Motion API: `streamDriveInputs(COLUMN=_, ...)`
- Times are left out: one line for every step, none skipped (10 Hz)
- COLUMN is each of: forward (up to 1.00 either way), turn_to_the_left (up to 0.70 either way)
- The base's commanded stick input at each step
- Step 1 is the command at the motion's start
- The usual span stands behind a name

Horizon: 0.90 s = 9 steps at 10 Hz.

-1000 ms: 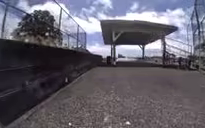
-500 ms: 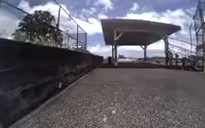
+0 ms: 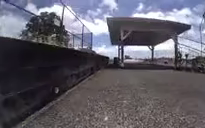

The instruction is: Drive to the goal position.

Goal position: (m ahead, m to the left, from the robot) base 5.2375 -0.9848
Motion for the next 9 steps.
streamDriveInputs(forward=0.70, turn_to_the_left=0.00)
streamDriveInputs(forward=0.70, turn_to_the_left=0.00)
streamDriveInputs(forward=0.70, turn_to_the_left=0.01)
streamDriveInputs(forward=0.70, turn_to_the_left=0.01)
streamDriveInputs(forward=0.70, turn_to_the_left=0.00)
streamDriveInputs(forward=0.70, turn_to_the_left=0.00)
streamDriveInputs(forward=0.70, turn_to_the_left=0.00)
streamDriveInputs(forward=0.70, turn_to_the_left=0.00)
streamDriveInputs(forward=0.70, turn_to_the_left=0.00)
